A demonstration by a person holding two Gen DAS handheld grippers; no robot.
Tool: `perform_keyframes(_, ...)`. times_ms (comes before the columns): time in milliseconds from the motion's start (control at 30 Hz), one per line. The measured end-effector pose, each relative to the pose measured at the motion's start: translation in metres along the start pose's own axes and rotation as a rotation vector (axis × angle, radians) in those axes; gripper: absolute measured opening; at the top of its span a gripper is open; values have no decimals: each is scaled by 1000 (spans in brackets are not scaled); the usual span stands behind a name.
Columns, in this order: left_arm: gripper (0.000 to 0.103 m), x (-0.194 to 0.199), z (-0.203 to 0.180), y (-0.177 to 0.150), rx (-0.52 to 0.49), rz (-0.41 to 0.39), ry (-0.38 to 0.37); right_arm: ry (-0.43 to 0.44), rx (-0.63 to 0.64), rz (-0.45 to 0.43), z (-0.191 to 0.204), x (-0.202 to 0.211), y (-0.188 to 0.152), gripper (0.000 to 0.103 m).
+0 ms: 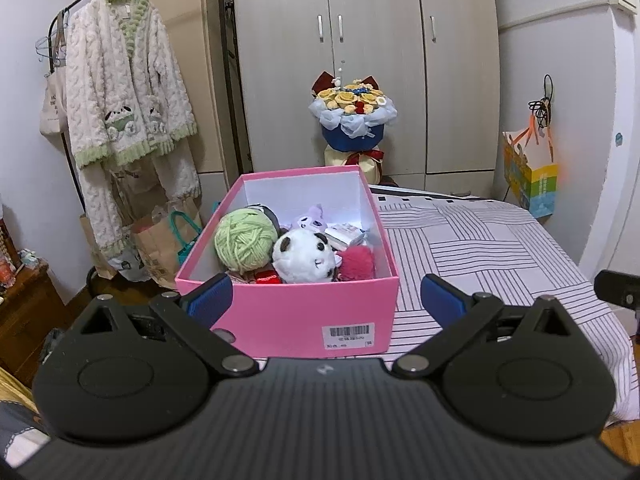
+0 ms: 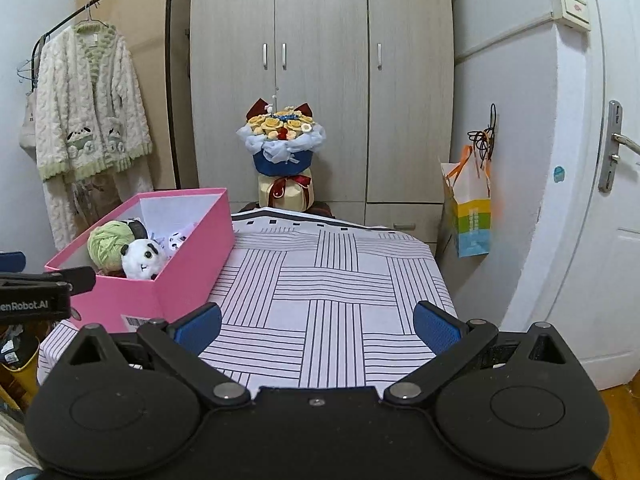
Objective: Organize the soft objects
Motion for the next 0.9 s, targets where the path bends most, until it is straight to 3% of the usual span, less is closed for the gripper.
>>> perform_keyframes(900, 102, 4, 3, -6, 35, -47, 7, -45, -9, -69, 8, 7, -3, 103)
Point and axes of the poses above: each gripper's, at about its wrist camera, not at the fingertips, and x roughly against the way its jaws point, z to its left, y to its top, the point moved 1 cm from there along -x, roughly the way its jaws point, and after that the axes turned 10 degrees about -x, right-handed, at the moved point
